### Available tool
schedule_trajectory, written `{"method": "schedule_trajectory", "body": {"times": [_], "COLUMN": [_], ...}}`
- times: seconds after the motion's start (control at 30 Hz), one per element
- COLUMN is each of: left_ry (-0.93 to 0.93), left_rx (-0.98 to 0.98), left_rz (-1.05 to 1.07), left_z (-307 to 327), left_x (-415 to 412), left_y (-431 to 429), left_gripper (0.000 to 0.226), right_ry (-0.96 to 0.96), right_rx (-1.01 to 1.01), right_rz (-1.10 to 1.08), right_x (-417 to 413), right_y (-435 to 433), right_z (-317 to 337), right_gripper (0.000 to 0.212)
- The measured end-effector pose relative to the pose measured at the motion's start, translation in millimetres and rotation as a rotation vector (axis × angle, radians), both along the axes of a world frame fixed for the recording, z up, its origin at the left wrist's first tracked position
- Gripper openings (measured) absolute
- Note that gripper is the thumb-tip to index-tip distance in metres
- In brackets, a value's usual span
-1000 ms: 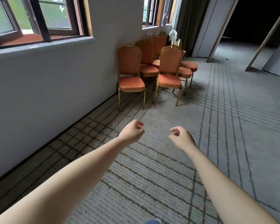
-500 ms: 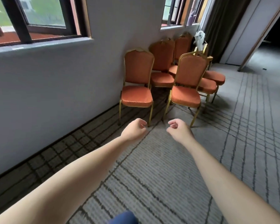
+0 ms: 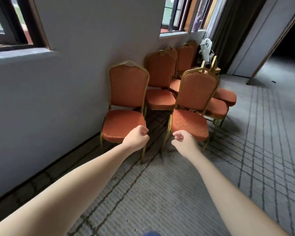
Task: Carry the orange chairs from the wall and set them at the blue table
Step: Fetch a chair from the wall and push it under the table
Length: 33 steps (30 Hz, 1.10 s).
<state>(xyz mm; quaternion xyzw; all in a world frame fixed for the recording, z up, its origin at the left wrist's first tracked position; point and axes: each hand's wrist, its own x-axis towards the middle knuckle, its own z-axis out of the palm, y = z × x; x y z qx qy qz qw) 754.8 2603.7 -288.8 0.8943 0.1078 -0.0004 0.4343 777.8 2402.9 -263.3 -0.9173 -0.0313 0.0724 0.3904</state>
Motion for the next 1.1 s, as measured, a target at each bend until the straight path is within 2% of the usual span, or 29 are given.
{"method": "schedule_trajectory", "body": {"times": [0.2, 0.37, 0.5, 0.67, 0.87, 1.1], "left_ry": [0.061, 0.044, 0.071, 0.105, 0.180, 0.245], "left_rx": [0.005, -0.064, -0.126, -0.164, -0.168, -0.248], "left_rz": [-0.043, 0.126, 0.275, 0.464, 0.634, 0.814], "left_z": [-13.4, -15.1, -17.4, -29.5, -65.5, -82.2], "left_x": [159.8, 294.8, 368.3, 425.1, 499.9, 546.4], "left_y": [-9.8, 2.0, 10.1, 51.3, 117.8, 160.7], "left_gripper": [0.038, 0.042, 0.041, 0.040, 0.040, 0.039], "right_ry": [0.022, 0.016, 0.021, 0.018, 0.054, 0.069], "right_rx": [-0.027, -0.034, -0.095, -0.196, -0.220, -0.308], "right_rz": [0.013, 0.200, 0.355, 0.532, 0.732, 0.920], "right_x": [168.9, 336.0, 446.3, 541.0, 626.2, 696.9], "right_y": [-12.3, 13.5, 40.8, 109.8, 199.1, 273.5], "right_z": [-14.5, -17.6, -14.0, -24.3, -51.8, -64.1], "right_gripper": [0.028, 0.029, 0.027, 0.025, 0.028, 0.027]}}
